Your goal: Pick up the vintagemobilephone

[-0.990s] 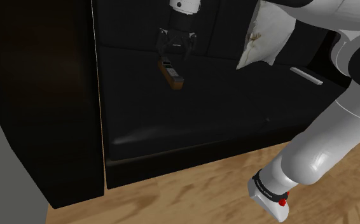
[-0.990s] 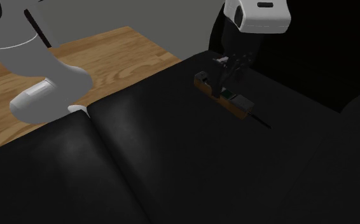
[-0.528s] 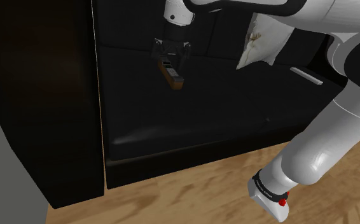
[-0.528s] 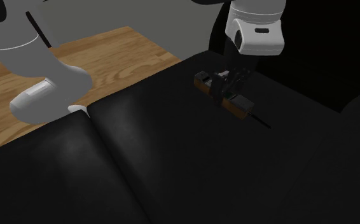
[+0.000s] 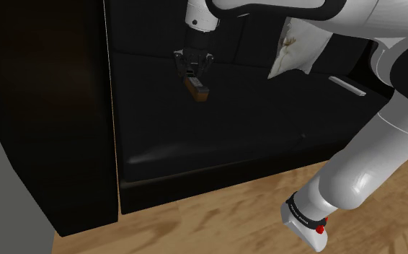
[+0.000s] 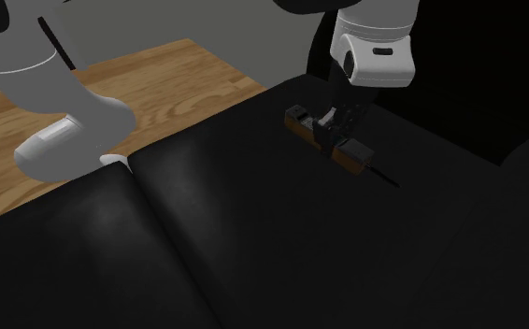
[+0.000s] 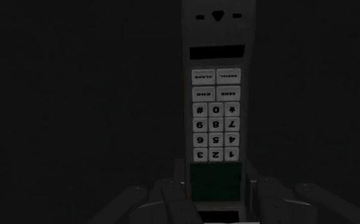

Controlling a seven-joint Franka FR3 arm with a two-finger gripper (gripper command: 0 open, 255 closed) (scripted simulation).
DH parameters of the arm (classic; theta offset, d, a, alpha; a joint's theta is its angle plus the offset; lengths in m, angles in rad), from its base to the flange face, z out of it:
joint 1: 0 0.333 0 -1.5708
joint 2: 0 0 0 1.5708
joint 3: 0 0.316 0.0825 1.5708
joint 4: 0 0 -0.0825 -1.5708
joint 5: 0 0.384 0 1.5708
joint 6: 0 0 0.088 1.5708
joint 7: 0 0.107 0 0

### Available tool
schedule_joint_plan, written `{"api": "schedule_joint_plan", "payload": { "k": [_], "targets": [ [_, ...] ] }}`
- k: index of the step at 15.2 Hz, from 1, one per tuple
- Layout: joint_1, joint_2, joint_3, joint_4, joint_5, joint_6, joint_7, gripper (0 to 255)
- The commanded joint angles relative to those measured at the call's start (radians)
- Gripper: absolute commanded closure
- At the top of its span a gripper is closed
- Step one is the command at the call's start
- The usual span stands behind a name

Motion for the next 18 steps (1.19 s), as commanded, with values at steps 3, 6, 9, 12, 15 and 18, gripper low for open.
{"api": "schedule_joint_plan", "payload": {
  "k": [3, 6, 9, 12, 15, 18],
  "targets": [
    [0.0, 0.0, 0.0, 0.0, 0.0, 0.0, 0.0, 255],
    [0.0, 0.001, 0.0, 0.027, 0.0, -0.026, -0.001, 255],
    [0.001, 0.007, 0.001, 0.074, -0.002, -0.068, -0.001, 255],
    [0.003, 0.015, 0.002, 0.123, -0.005, -0.11, 0.0, 255],
    [0.005, 0.025, 0.003, 0.177, -0.009, -0.154, 0.002, 255],
    [0.008, 0.039, 0.005, 0.234, -0.015, -0.199, 0.004, 255]
  ]
}}
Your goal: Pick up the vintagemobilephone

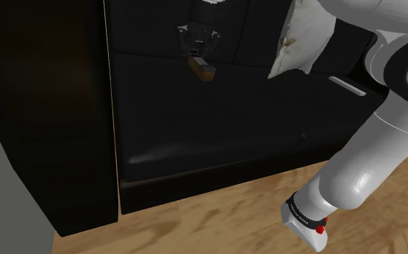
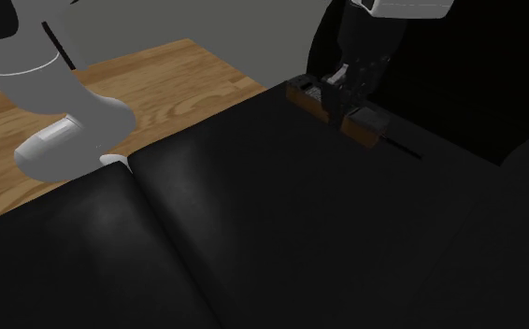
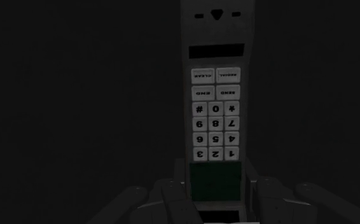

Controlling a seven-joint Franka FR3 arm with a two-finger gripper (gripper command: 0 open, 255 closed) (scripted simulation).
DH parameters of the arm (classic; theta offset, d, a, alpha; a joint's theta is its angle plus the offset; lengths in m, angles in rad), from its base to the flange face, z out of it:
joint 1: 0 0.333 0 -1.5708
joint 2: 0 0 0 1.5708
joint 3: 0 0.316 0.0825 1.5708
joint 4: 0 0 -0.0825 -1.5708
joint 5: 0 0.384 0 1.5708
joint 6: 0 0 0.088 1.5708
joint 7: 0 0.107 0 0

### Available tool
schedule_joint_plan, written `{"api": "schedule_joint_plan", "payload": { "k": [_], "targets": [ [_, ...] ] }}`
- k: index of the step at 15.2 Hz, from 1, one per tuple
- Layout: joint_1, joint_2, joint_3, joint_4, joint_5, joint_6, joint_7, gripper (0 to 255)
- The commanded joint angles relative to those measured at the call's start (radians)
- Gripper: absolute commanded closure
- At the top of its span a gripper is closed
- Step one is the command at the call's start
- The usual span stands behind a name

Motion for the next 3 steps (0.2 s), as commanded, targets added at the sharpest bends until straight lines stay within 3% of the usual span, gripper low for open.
{"api": "schedule_joint_plan", "payload": {
  "k": [1, 3],
  "targets": [
    [0.002, 0.011, 0.001, 0.041, -0.004, -0.032, 0.002, 255],
    [0.003, 0.011, 0.001, 0.044, -0.004, -0.034, 0.002, 255]
  ]
}}
